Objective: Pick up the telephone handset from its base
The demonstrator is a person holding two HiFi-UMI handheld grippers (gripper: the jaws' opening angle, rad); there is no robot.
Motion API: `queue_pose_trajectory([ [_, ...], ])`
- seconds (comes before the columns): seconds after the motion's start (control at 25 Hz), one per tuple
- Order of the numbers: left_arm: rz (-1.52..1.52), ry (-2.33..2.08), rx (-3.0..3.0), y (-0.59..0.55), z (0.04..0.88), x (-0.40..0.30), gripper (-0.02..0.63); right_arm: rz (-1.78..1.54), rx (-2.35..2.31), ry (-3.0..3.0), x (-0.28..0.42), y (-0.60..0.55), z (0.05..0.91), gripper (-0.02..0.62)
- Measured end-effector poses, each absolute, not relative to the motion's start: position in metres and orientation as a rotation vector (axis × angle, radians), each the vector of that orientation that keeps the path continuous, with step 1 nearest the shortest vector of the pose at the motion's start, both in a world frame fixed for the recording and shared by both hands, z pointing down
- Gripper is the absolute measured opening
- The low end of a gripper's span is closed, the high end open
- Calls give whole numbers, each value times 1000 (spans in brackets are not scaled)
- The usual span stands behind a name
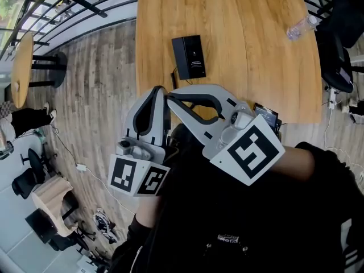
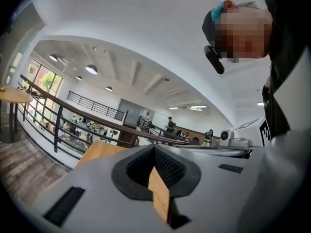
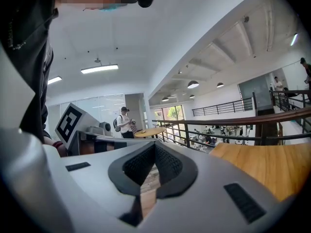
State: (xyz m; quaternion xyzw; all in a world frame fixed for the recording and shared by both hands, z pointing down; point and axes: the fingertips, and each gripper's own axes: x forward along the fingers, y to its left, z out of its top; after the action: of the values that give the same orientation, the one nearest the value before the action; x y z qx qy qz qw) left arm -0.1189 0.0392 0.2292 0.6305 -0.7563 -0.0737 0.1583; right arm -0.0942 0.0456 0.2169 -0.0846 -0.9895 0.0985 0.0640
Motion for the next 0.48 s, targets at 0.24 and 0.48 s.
queue_pose_trajectory([
  [0.24, -182, -2112, 1834, 26, 232, -118, -2, 305, -235, -2989, -94, 34, 220, 18],
  [0.48, -160, -2077, 1806, 20, 247, -131, -2, 369, -202, -2958, -107, 27, 234, 18],
])
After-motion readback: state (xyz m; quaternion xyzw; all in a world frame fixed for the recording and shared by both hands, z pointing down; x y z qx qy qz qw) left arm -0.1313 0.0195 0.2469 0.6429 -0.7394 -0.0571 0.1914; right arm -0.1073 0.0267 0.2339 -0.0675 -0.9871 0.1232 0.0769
